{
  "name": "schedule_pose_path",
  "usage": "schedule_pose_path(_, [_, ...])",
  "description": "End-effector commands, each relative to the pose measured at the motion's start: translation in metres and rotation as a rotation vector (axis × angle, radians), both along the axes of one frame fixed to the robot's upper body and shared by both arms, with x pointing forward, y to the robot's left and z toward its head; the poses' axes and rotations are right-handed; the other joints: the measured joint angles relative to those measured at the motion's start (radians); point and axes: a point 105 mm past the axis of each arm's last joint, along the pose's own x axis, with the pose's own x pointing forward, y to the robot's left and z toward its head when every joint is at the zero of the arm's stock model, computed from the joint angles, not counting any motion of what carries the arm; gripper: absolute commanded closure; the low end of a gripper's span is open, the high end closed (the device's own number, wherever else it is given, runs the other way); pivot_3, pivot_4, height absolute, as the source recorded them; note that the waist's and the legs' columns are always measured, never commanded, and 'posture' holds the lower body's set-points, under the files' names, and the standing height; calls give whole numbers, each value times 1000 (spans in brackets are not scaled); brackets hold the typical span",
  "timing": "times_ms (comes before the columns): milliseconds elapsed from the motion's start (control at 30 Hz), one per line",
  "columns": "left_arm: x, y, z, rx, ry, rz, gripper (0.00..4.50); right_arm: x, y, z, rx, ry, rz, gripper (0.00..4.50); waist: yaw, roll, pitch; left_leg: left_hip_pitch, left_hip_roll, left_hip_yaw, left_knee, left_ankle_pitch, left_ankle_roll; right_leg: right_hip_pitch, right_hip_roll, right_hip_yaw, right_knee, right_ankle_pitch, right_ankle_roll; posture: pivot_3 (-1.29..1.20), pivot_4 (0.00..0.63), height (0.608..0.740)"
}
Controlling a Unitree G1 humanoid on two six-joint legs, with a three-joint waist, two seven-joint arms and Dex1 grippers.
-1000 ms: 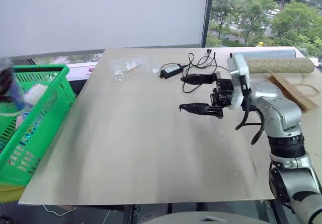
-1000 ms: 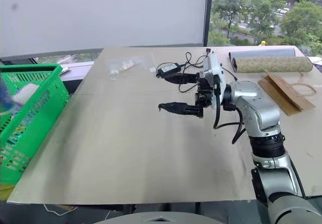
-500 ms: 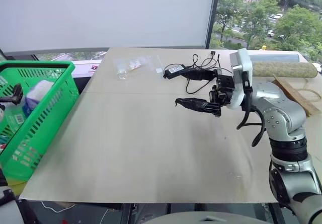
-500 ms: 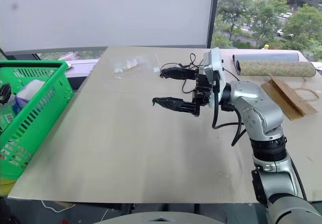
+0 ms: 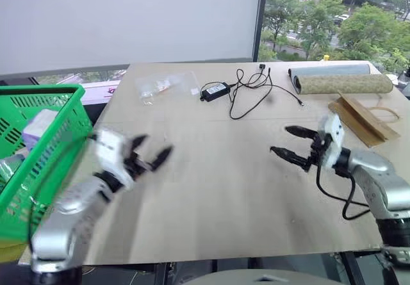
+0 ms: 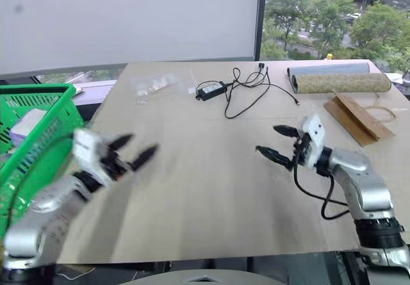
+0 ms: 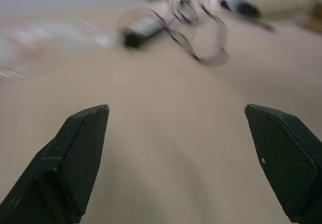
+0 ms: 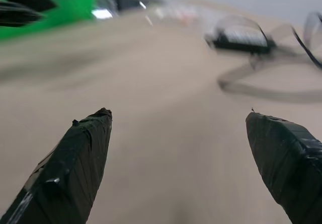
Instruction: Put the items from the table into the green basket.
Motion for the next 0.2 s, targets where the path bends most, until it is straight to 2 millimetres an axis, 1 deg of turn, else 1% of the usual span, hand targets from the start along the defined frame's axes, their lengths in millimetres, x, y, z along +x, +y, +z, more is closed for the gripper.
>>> schedule_pose_path(33, [-7,-27,-2,-14,-24,-34,34,-4,-27,-11,-91,-56,-57,0,-2,6,3,4,0,1,0,0,0,4,0,1,0,0,0,-26,0,740])
schedule_pose_path(133, [-7,-26,-11,25,-15,-21,34,-5,-39,-21,-116,-42,-75,0,-10,12,7,15,0,3,0,-1,1,16,2,1,-3,-1,1,-30,0,740])
schedule_pose_path(200, [-6,-20,-11,51,-31,4,34,-5,-45,-25,-118,-31,-86,0,-12,12,7,15,1,3,1,-1,1,17,4,2,-4,-1,1,-35,0,740])
